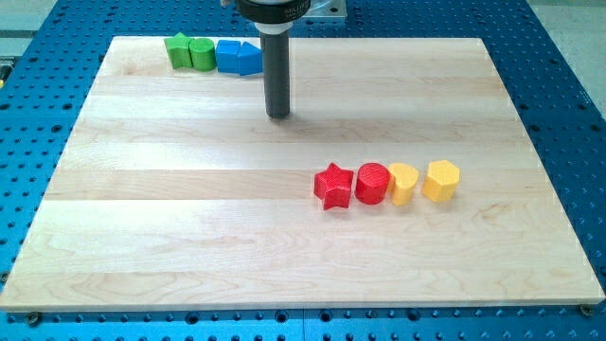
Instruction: Move your hand above the red star vertically
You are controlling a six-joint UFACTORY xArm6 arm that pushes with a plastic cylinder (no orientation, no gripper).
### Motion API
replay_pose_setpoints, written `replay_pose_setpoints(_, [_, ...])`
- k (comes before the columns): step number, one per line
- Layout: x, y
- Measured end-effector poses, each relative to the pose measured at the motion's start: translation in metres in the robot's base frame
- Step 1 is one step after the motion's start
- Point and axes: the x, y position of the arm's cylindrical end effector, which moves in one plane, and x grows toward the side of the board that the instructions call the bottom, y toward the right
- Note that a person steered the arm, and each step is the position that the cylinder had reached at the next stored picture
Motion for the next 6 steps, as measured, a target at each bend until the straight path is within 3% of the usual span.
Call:
replay_pose_setpoints(3, [0.014, -0.005])
replay_pose_setpoints(5, [0.004, 0.057])
replay_pose_setpoints(6, [-0.003, 0.048])
